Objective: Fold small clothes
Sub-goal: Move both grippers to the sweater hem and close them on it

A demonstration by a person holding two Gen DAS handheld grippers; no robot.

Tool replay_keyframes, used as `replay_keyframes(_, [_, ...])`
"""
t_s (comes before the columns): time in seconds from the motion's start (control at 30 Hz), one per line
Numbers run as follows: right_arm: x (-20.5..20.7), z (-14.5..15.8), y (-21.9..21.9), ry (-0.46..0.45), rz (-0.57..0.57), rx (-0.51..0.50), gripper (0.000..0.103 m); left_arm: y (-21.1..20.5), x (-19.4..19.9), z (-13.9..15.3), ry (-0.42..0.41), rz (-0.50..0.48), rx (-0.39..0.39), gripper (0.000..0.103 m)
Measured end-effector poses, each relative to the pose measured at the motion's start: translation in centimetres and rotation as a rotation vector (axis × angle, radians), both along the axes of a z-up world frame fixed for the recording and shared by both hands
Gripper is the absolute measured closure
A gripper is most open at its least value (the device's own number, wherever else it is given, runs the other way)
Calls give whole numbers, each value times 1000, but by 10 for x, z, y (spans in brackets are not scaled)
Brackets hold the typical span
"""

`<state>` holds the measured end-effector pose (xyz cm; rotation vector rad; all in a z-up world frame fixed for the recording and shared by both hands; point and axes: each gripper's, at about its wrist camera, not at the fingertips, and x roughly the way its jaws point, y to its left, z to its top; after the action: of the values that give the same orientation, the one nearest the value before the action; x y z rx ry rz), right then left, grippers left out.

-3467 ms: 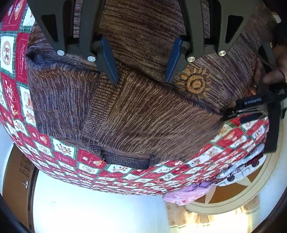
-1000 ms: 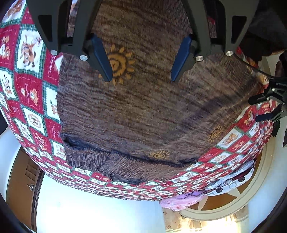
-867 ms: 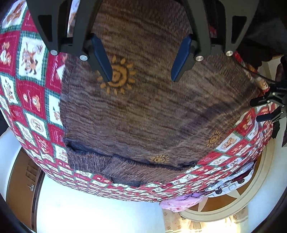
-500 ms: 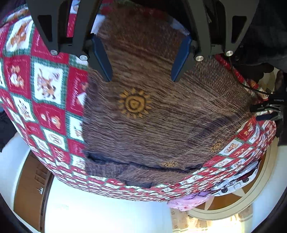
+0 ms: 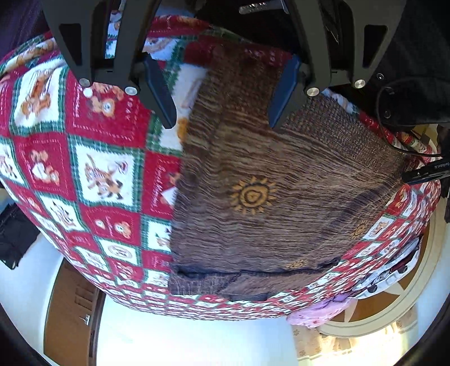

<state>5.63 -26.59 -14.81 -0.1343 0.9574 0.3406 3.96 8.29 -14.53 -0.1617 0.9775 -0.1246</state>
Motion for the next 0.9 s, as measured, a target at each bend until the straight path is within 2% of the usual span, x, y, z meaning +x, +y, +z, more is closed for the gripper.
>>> replay_keyframes(0.07, [-2,-2,-3,6,-5,3,34,-1,-2,5,-7,-11,-10,27])
replay_keyframes(0.27, [-5,-6,-4,11,2,-1,34,-4,0,-14,82,-28,-31,27])
replay_keyframes(0.37, [-6,-5,-6,12,1,11,34,-5,-2,-12,76,-38,-36,27])
replay_keyframes(0.4, [-6,-5,-6,16,3,14,34,-6,-3,-12,74,-41,-43,29])
replay_keyframes(0.57, [-9,-5,-6,22,11,31,34,-5,-3,-9,66,-42,-31,52])
replay_keyframes(0.67, [-10,-5,-5,27,19,42,34,-5,-3,-10,66,-44,-36,58])
replay_keyframes(0.7, [-10,-5,-5,27,23,43,34,-6,-2,-11,73,-52,-41,66])
replay_keyframes(0.9, [-10,-5,-7,44,26,83,34,-5,-2,-12,71,-36,-44,66])
